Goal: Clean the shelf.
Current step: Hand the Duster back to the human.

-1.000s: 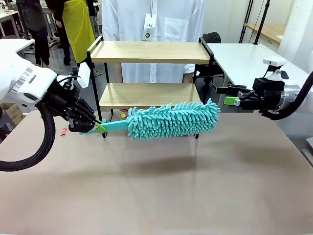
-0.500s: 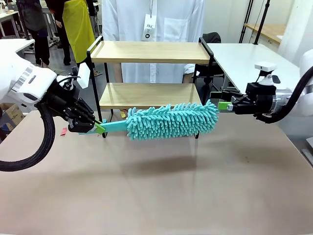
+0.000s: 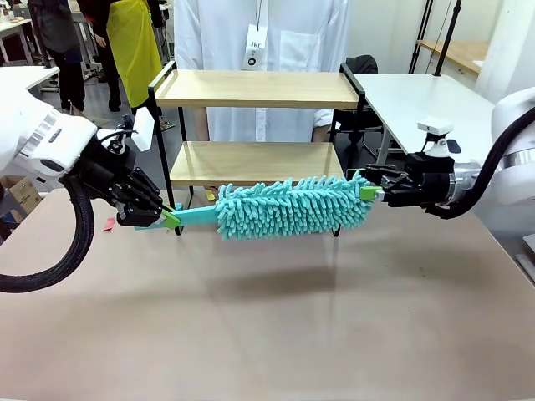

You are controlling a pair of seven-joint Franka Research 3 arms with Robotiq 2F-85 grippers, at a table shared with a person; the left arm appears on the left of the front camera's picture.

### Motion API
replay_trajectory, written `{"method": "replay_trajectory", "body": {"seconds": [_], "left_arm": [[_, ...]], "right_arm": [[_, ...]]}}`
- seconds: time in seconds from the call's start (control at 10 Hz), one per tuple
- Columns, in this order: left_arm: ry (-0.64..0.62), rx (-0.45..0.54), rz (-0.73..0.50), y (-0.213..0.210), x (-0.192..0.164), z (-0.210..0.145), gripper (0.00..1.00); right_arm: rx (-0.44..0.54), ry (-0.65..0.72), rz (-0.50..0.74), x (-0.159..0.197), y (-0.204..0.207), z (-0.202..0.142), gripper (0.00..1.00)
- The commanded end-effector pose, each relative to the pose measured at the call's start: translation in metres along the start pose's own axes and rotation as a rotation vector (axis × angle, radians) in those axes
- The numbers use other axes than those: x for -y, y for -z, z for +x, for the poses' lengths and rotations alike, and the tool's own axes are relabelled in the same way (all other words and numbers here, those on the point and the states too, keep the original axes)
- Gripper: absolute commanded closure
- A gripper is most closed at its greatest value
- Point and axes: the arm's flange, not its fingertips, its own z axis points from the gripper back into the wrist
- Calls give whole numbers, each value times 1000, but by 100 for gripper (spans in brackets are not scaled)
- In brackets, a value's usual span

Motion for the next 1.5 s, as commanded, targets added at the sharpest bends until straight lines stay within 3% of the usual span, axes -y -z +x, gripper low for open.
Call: {"method": "replay_trajectory", "body": {"seconds": [0.0,1.1,1.2,1.3,1.4], "left_arm": [[-17,20,-3,0,0,3,87],[-17,20,-3,0,0,3,87],[-17,20,-3,0,0,3,87],[-17,20,-3,0,0,3,87],[-17,20,-3,0,0,3,87]], "right_arm": [[-23,-17,20,4,14,-6,0],[-53,20,103,4,54,-27,0],[-81,19,107,3,54,-26,60],[-87,18,113,3,54,-26,60],[-92,17,117,3,53,-26,100]]}}
